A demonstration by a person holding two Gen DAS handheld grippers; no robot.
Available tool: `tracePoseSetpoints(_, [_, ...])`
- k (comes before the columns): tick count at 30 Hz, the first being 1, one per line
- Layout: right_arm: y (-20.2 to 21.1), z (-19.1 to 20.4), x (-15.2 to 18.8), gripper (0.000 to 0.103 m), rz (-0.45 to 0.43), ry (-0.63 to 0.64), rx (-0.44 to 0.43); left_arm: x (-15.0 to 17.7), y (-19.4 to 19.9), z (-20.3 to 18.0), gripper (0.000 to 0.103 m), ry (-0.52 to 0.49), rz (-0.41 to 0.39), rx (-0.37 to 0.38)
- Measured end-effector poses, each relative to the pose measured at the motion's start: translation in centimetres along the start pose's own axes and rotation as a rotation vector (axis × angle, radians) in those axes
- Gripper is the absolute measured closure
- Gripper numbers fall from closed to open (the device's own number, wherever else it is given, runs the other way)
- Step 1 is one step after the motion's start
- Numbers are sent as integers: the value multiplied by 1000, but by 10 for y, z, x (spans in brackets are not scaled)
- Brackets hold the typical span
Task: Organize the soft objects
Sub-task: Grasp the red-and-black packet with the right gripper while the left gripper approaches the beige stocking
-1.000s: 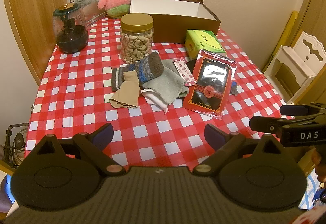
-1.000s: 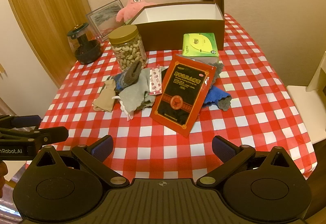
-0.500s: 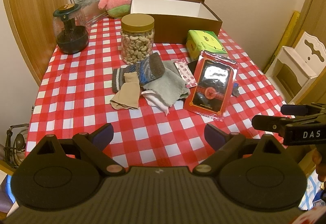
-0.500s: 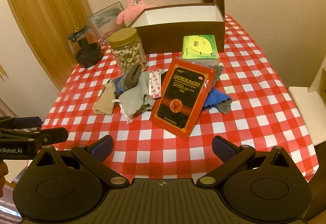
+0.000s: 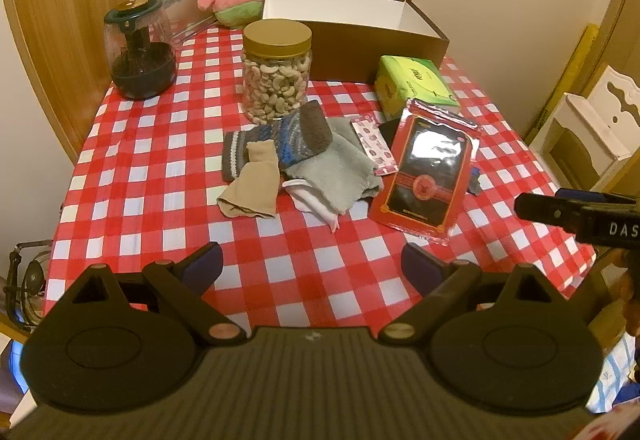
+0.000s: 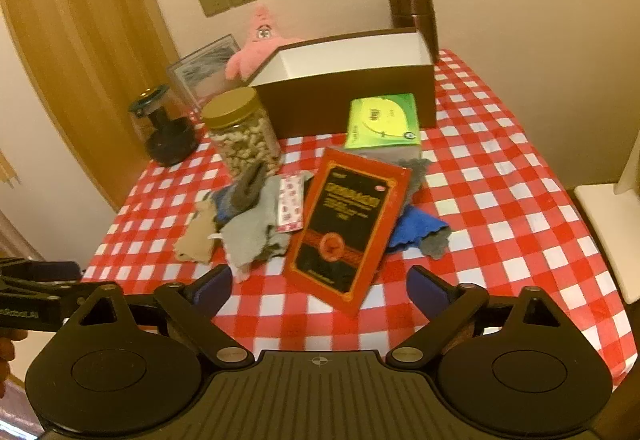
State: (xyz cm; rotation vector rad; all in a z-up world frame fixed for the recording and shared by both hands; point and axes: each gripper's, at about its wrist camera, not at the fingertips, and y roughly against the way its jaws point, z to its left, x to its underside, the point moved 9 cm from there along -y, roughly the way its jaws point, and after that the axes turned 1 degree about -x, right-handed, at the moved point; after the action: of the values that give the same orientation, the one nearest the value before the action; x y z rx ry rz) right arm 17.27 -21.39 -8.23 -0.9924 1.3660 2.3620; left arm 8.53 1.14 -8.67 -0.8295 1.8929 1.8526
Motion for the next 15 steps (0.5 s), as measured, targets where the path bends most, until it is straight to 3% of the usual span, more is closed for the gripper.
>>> tracePoseSetpoints(9, [-22, -26, -3, 26, -11, -9, -57, -8, -20, 2, 8, 9, -10, -28])
tracePoseSetpoints(15, [-46, -41, -1, 42, 11, -26, -99, -11, -39, 3, 8, 25, 6, -41])
